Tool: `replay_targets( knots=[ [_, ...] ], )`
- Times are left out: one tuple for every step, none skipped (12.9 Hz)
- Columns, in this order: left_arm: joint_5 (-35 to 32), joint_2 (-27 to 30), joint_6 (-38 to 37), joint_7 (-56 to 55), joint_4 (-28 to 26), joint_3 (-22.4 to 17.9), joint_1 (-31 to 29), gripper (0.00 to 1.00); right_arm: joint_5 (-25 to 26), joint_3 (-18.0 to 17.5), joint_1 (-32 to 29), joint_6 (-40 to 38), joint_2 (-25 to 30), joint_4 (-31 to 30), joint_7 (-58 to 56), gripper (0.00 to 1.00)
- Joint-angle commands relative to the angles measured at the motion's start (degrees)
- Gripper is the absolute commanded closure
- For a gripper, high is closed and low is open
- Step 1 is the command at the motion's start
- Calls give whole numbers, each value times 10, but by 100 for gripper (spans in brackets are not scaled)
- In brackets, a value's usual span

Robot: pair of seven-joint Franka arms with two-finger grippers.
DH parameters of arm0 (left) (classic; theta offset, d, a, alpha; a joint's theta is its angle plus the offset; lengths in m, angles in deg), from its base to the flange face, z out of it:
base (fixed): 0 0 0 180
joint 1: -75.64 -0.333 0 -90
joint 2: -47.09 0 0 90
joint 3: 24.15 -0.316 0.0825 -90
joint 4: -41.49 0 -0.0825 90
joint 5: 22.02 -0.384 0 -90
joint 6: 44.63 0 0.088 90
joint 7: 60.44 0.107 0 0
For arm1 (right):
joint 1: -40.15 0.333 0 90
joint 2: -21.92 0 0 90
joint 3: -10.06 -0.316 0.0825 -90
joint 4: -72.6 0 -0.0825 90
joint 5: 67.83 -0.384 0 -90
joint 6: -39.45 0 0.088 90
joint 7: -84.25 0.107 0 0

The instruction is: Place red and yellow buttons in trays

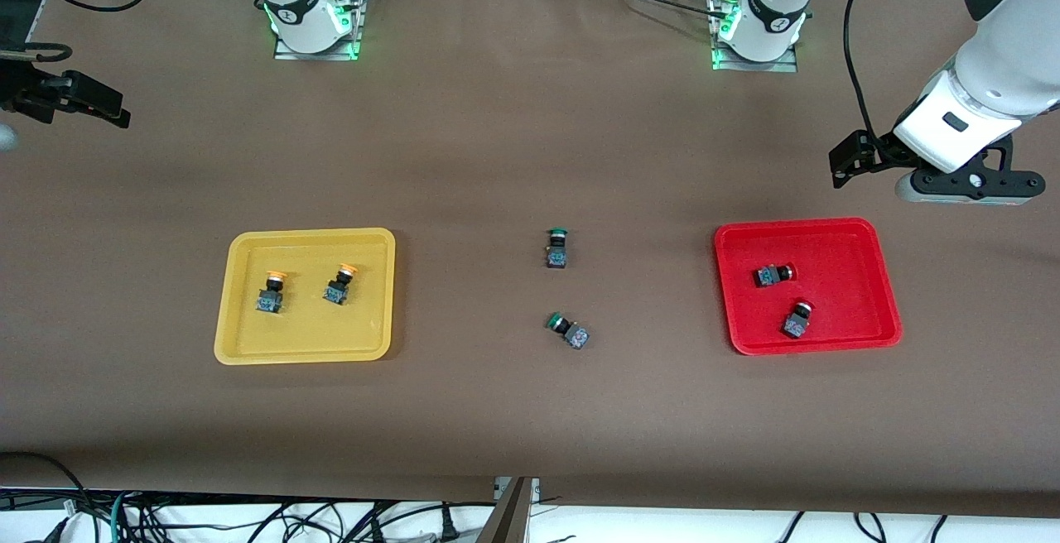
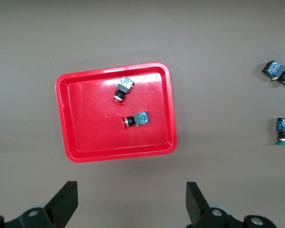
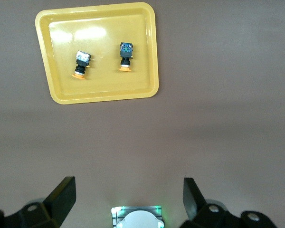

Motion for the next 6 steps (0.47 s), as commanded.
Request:
replay_targets(
  knots=[
    [12, 10, 4, 17, -4, 0, -3, 0, 1, -4, -8, -7, -1, 8, -9, 0],
    [12, 10, 4, 17, -4, 0, -3, 0, 1, -4, -8, -7, -1, 8, -9, 0],
    [13, 10, 5, 16, -4, -1, -4, 0, 0, -4, -8, -7, -1, 8, -9, 0],
    [13, 9, 7, 16, -3, -2, -5, 0, 0, -4, -8, -7, -1, 8, -9, 0],
    [16, 6, 7, 14, 0, -2, -6, 0, 0, -4, -8, -7, -1, 8, -9, 0],
    [18, -1, 5, 14, 14, -4, -5, 0, 0, -4, -7, -7, -1, 8, -9, 0]
  ],
)
